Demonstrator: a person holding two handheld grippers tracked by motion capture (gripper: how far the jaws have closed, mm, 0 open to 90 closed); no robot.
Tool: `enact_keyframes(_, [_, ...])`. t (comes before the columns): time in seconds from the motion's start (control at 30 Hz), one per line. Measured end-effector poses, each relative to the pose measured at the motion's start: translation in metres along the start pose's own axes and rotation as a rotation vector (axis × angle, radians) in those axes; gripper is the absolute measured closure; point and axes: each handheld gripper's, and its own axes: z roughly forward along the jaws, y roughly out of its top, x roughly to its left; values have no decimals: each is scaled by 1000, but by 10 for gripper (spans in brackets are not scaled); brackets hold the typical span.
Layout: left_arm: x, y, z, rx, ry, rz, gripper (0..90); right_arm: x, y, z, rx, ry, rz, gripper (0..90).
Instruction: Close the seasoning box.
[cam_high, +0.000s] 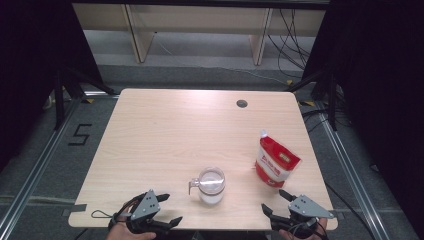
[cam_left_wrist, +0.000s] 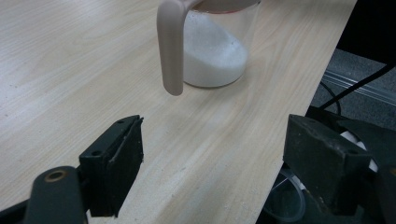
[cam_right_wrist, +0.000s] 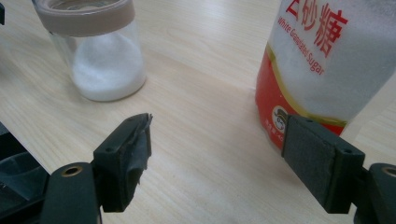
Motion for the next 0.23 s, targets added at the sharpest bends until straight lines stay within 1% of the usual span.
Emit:
enact_keyframes(0.07, [1, 0, -1, 4, -5, 0, 198, 0, 0, 0, 2, -3, -4, 249])
enact_keyframes(0.1, [1, 1, -1, 6, -11, 1, 198, 0, 0, 0, -1, 0, 2, 249])
enact_keyframes(0.17, [1, 1, -1, 0, -11, -3, 198, 0, 0, 0, -2, 0, 1, 249])
enact_keyframes(0.2, [0, 0, 0, -6, -12, -10, 198, 2, 0, -1, 17, 0, 25, 247])
enact_keyframes(0.23, [3, 1, -1, 24, 0, 23, 198, 2, 0, -1, 17, 1, 21, 245])
